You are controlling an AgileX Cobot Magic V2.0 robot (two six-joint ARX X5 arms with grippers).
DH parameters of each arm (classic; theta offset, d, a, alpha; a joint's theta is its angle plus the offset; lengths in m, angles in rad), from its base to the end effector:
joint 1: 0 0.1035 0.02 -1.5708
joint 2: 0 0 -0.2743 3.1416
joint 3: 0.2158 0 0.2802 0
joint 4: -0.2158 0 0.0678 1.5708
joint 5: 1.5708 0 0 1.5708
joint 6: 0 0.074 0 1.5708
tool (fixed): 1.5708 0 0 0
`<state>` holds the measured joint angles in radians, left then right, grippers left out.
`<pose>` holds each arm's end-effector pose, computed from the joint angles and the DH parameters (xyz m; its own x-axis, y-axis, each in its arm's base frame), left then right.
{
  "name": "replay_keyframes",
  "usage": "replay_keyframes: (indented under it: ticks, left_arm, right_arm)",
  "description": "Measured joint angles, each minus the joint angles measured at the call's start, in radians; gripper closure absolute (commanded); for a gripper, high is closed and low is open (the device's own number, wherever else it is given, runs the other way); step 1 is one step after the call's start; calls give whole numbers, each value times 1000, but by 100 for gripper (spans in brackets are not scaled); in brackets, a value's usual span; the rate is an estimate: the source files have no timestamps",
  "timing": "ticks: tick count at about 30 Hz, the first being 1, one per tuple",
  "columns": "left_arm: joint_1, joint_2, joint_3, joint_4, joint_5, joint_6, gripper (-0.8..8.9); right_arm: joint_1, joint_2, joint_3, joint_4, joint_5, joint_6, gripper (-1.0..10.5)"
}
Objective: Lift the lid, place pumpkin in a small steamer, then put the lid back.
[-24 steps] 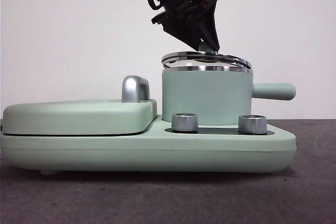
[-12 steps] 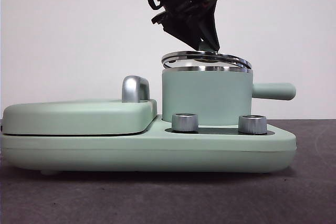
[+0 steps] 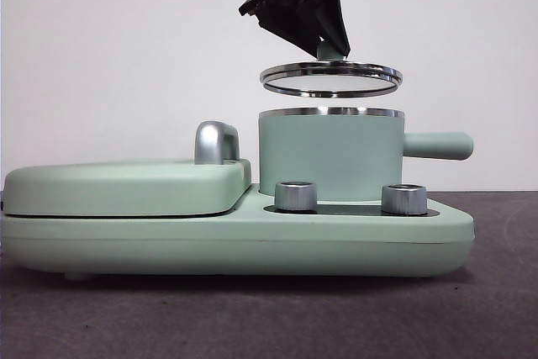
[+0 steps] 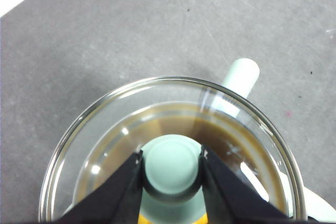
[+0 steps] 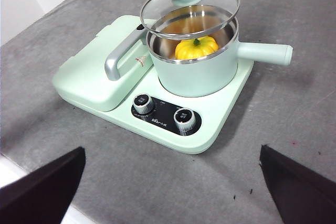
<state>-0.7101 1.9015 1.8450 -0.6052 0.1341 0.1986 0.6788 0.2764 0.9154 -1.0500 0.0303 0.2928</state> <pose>0.3705 -0.3315 0.3207 0.5057 -0.6111 -0.6089 0.8037 0.5903 0.0751 0.0559 0.0422 0.3331 0.7322 0.5517 -0.3993 -0.4904 0.8340 0.2530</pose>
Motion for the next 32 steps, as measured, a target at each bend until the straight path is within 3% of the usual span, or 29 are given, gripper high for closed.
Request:
replay_keyframes:
  ticks: [32]
  left_arm:
    - [-13,52,-1,-48,-41,8,795]
  right_arm:
    - [0,0,0,0,22,1,401]
